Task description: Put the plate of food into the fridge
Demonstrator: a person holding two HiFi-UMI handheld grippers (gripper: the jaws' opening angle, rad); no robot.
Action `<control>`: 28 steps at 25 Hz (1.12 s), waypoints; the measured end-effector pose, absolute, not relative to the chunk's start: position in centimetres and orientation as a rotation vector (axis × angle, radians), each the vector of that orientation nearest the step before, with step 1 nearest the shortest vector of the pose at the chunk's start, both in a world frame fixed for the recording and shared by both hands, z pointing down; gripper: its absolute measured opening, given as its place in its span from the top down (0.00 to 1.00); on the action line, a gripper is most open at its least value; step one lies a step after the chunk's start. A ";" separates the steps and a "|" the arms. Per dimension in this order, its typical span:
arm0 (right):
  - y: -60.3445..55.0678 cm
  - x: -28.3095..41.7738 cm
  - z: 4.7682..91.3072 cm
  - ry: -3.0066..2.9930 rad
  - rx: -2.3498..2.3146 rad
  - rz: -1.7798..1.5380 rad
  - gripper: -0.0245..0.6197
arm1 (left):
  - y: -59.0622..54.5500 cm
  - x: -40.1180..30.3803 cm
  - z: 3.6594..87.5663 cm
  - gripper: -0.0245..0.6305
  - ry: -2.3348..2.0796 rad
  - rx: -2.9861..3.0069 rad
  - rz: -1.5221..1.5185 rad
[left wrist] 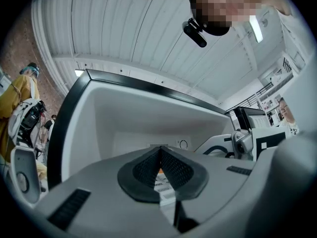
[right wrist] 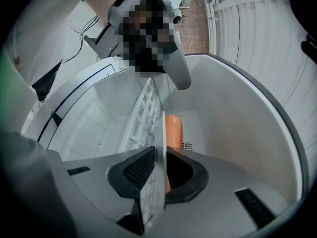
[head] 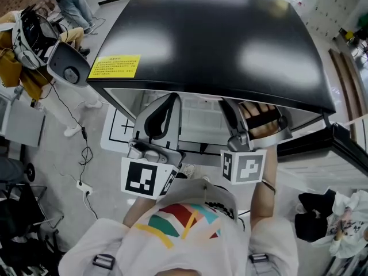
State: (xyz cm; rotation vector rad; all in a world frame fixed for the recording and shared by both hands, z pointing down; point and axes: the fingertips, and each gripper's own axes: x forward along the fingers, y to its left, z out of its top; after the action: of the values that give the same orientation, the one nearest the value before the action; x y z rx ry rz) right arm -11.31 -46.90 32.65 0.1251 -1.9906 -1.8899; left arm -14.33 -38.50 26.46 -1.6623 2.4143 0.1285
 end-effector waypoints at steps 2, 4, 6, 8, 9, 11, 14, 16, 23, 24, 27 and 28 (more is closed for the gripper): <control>-46.5 -11.7 33.2 -1.994 0.113 -1.877 0.87 | -37.8 -14.7 26.2 0.95 2.419 -1.651 0.138; -46.2 -11.8 34.1 -2.013 0.112 -1.858 0.86 | -37.1 -15.0 26.2 0.95 2.421 -1.638 0.147; -46.3 -11.8 34.0 -2.008 0.126 -1.851 0.85 | -36.8 -15.3 26.0 0.95 2.423 -1.624 0.154; -46.6 -11.9 33.5 -2.005 0.141 -1.845 0.85 | -36.7 -15.5 25.8 0.95 2.426 -1.611 0.161; -46.7 -12.0 33.3 -2.007 0.142 -1.843 0.85 | -36.7 -15.5 25.8 0.95 2.427 -1.606 0.163; -46.5 -12.2 32.8 -1.998 0.125 -1.842 0.85 | -36.5 -15.5 25.7 0.95 2.430 -1.600 0.166; -46.3 -12.3 32.8 -2.000 0.085 -1.824 0.85 | -36.4 -15.3 25.9 0.95 2.434 -1.601 0.165; -46.2 -12.5 33.1 -2.048 0.051 -1.785 0.85 | -36.5 -15.1 26.2 0.95 2.437 -1.604 0.164; -45.3 -13.0 32.6 -2.315 -0.048 -1.461 0.74 | -36.5 -14.6 26.2 0.95 2.439 -1.605 0.172; -45.3 -13.1 32.5 -2.344 -0.062 -1.410 0.74 | -36.5 -14.6 26.3 0.95 2.440 -1.607 0.170; -45.2 -13.3 32.5 -2.386 -0.089 -1.318 0.74 | -36.6 -14.4 26.5 0.95 2.445 -1.611 0.168; -45.2 -13.4 32.4 -2.402 -0.093 -1.292 0.73 | -36.6 -14.4 26.4 0.95 2.444 -1.610 0.169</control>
State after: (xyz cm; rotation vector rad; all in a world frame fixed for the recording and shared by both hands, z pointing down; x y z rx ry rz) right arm -13.36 -45.20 32.45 -0.0932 -2.4019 -1.2924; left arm -14.38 -36.59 26.45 -1.6100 2.4438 0.1693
